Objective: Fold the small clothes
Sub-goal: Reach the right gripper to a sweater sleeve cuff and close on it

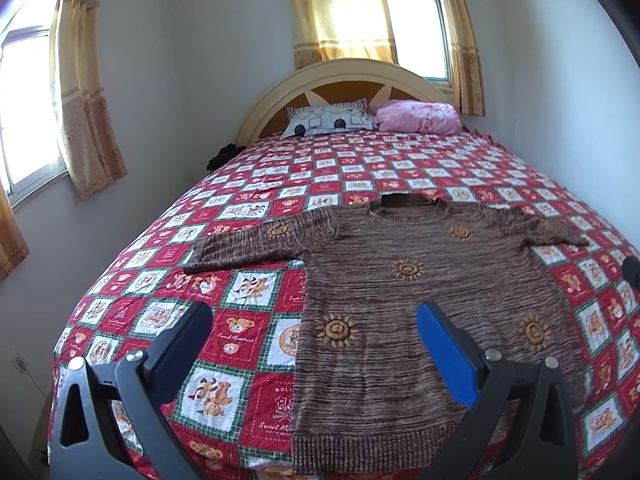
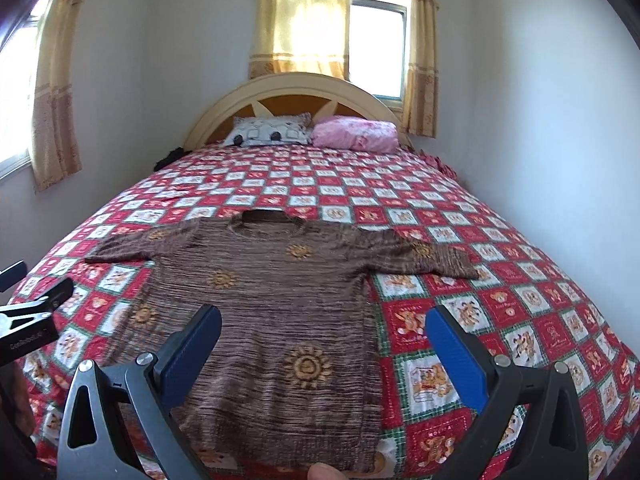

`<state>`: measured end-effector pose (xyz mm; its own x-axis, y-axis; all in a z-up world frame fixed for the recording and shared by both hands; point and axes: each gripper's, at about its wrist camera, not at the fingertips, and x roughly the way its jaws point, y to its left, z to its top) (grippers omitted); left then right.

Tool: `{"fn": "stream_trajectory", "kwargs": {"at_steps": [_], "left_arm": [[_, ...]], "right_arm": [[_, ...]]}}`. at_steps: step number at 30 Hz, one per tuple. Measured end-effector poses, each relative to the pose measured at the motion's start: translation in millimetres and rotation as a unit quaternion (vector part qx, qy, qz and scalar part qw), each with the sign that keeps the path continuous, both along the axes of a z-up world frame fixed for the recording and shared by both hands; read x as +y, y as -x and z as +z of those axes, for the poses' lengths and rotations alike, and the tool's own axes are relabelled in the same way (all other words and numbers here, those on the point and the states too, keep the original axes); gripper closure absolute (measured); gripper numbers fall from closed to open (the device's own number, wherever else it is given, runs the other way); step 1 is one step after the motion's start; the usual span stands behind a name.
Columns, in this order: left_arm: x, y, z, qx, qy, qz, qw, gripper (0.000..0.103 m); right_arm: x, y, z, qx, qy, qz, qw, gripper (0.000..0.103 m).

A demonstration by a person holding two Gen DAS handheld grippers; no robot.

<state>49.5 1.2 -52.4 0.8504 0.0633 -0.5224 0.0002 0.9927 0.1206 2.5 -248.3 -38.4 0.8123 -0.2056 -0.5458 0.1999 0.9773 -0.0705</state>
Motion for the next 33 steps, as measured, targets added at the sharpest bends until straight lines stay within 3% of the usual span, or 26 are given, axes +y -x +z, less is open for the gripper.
{"fn": "stream_trajectory", "kwargs": {"at_steps": [10, 20, 28, 33], "left_arm": [[4, -80, -45, 0.049, -0.040, 0.014, 0.9979, 0.000], [-11, -151, -60, 0.061, -0.054, 0.008, 0.9967, 0.000], [-25, -204, -76, 0.090, -0.032, 0.001, 0.9955, 0.000], [-42, -219, -84, 0.096, -0.036, -0.017, 0.9946, 0.000]], "right_arm": [[-87, -46, -41, 0.067, 0.004, -0.052, 0.996, 0.001], [-185, -100, -65, 0.089, -0.054, -0.116, 0.988, 0.001], [-241, -135, -86, 0.096, -0.106, -0.156, 0.977, 0.002], [-270, -156, -99, 0.101, -0.132, -0.163, 0.973, 0.013]]}}
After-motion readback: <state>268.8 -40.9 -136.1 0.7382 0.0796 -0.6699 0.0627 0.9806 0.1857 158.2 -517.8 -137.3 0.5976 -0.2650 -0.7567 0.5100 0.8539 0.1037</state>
